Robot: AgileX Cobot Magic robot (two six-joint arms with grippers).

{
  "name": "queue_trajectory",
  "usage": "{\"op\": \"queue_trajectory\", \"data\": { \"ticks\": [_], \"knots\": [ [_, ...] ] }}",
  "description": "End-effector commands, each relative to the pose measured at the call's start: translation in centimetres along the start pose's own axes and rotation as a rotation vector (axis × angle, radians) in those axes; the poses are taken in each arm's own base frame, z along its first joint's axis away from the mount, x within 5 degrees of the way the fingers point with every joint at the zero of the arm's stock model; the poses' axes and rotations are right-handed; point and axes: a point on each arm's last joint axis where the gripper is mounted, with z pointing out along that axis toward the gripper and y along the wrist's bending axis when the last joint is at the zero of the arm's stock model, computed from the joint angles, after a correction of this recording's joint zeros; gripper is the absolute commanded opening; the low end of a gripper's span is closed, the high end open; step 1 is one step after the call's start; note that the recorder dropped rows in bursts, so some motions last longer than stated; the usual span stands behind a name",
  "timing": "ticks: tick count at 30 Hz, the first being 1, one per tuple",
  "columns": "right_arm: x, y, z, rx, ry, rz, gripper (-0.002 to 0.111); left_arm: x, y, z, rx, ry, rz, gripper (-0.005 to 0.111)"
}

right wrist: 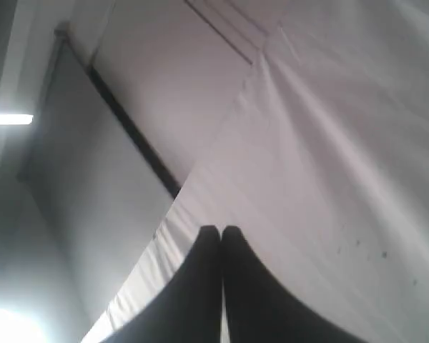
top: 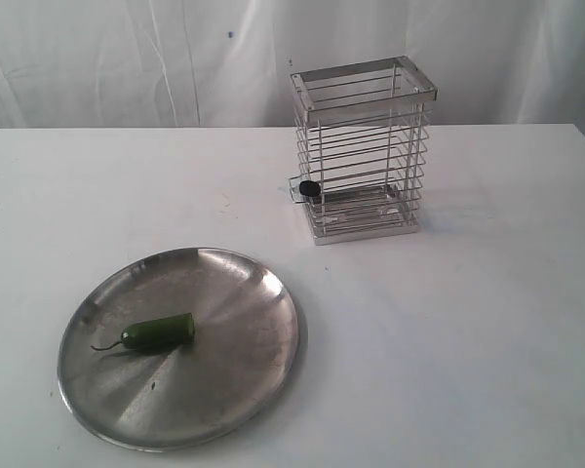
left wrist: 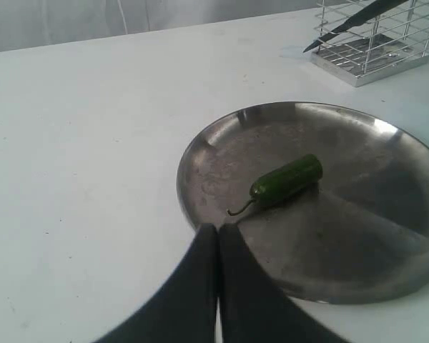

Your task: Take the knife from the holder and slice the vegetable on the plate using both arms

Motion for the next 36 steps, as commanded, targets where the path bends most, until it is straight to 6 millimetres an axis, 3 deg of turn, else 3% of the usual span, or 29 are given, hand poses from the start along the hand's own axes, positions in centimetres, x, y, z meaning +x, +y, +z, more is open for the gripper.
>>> {"op": "queue_trajectory", "data": {
  "ticks": [1,4,7,9,10,12,14,17,20,21,24,27,29,31,32,34,36],
  "knots": [
    [1.6,1.6,0.7,-0.016,0.350,-0.124,0.000,0.1,0.0,0.0,0.000,0.000,-0.013,0.000],
    [1.7,2.3,3.1,0.055,0.633,-0.297,0.000,0.1,0.0,0.0,0.000,0.000,-0.013,0.000],
    [2.0,3.0,7.4,-0.079,0.843,-0.486,0.000,0.1,0.0,0.0,0.000,0.000,-0.013,0.000],
    [2.6,2.6,10.0,-0.143,0.924,-0.535,0.004,0.1,0.0,0.0,0.000,0.000,-0.013,0.000],
    [3.3,1.3,11.8,-0.143,0.971,-0.581,0.012,0.1,0.0,0.0,0.000,0.000,-0.013,0.000],
    [4.1,-0.9,13.9,-0.099,1.007,-0.672,0.030,0.1,0.0,0.0,0.000,0.000,-0.013,0.000],
    [4.3,-3.6,16.5,0.060,0.994,-0.728,0.047,0.1,0.0,0.0,0.000,0.000,-0.013,0.000],
    [3.0,-5.0,19.3,0.278,0.835,-0.663,0.050,0.1,0.0,0.0,0.000,0.000,-0.013,0.000],
    [1.0,-4.7,21.9,0.321,0.749,-0.822,0.050,0.1,0.0,0.0,0.000,0.000,-0.013,0.000],
    [0.1,-4.4,22.2,0.359,0.708,-0.853,0.050,0.1,0.0,0.0,0.000,0.000,-0.013,0.000],
    [-2.0,-5.2,21.8,0.515,0.691,-1.162,0.050,0.1,0.0,0.0,0.000,0.000,-0.013,0.000],
    [-4.2,-7.2,20.5,0.845,0.740,-1.417,0.050,0.1,0.0,0.0,0.000,0.000,-0.013,0.000],
    [-5.1,-8.1,19.0,1.092,0.811,-1.429,0.050,0.1,0.0,0.0,0.000,0.000,-0.013,0.000],
    [-4.8,-8.8,17.0,1.248,1.013,-1.340,0.049,0.1,0.0,0.0,0.000,0.000,-0.013,0.000],
    [-3.8,-8.9,16.1,1.224,1.176,-1.270,0.049,0.1,0.0,0.0,0.000,0.000,-0.013,0.000],
    [-0.3,-8.1,14.2,0.955,1.604,-0.985,0.045,0.1,0.0,0.0,0.000,0.000,-0.013,0.000],
    [2.9,-6.2,13.8,0.555,1.740,-0.725,0.042,0.1,0.0,0.0,0.000,0.000,-0.013,0.000]
  ]
}}
